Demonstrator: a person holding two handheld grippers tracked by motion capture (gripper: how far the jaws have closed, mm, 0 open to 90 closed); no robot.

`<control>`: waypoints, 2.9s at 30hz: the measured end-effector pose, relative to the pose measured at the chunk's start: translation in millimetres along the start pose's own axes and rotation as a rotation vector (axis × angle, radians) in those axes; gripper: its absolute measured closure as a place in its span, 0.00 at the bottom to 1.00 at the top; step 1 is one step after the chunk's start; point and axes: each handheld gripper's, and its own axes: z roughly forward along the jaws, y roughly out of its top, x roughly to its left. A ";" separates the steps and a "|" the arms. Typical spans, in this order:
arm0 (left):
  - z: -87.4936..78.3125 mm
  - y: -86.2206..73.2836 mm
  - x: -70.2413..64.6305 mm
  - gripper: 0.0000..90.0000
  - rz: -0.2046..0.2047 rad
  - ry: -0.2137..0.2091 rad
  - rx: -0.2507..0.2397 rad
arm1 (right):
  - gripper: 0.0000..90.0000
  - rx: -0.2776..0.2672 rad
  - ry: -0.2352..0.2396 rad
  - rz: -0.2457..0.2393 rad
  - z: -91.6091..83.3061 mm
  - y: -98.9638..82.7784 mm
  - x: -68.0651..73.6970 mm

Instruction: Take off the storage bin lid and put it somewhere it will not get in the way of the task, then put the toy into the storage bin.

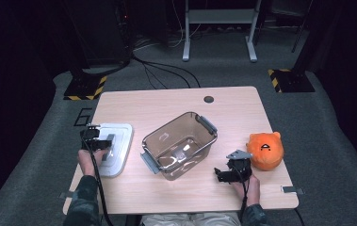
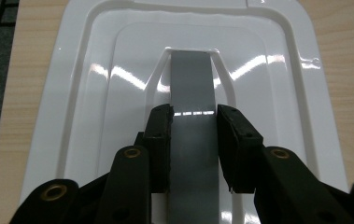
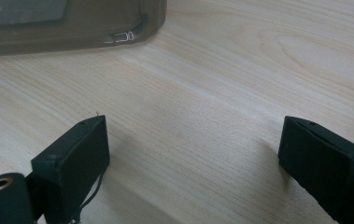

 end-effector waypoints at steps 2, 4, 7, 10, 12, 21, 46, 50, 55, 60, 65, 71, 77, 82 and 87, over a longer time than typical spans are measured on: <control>0.7 -0.2 0.2 0.74 0.003 0.005 0.002 | 0.09 0.000 0.000 0.000 0.0 0.0 0.0; 2.3 -0.8 1.3 0.74 0.002 0.002 -0.001 | 0.09 0.001 0.000 0.003 -0.1 0.1 0.2; 2.4 -0.6 1.0 0.74 -0.002 0.005 0.001 | 0.09 0.000 0.000 0.001 0.0 0.0 0.0; 2.7 -0.7 1.0 0.72 -0.014 0.009 0.004 | 0.09 0.000 0.000 0.000 0.0 0.0 0.0; 2.1 -0.7 1.1 0.59 -0.023 0.014 0.006 | 0.09 0.000 0.000 0.001 0.0 0.0 0.0; -12.3 -4.9 -2.1 0.17 -0.019 0.006 -0.033 | 0.09 0.000 0.000 0.000 0.0 0.0 0.0; -48.6 -65.6 -59.9 0.00 0.271 -0.209 -0.145 | 0.09 0.000 0.000 0.000 0.1 0.1 -0.1; -48.6 -76.1 -68.6 0.00 0.315 -0.249 -0.160 | 0.09 0.001 0.001 0.000 0.1 0.1 -0.1; -49.6 -88.7 -79.9 0.00 0.369 -0.296 -0.192 | 0.09 0.001 0.001 -0.001 0.1 0.1 -0.1; -46.8 -104.3 -101.4 0.00 0.452 -0.324 -0.177 | 0.09 0.000 0.000 -0.003 0.2 0.2 -0.2; -41.2 -110.8 -113.1 0.00 0.495 -0.327 -0.150 | 0.09 0.001 -0.002 -0.001 0.1 0.3 0.2; -31.9 -117.5 -125.7 0.00 0.507 -0.322 -0.135 | 0.08 0.004 -0.002 -0.001 -0.7 0.3 2.8; -22.7 -122.5 -133.9 0.00 0.523 -0.320 -0.114 | 0.07 0.013 -0.007 -0.027 -7.2 3.7 12.2; -21.9 -123.9 -136.1 0.00 0.522 -0.316 -0.129 | 0.07 0.011 0.011 -0.033 -13.1 10.4 12.2; -22.4 -123.3 -136.1 0.00 0.523 -0.315 -0.117 | 0.07 -0.003 -0.004 -0.009 -20.0 19.3 8.8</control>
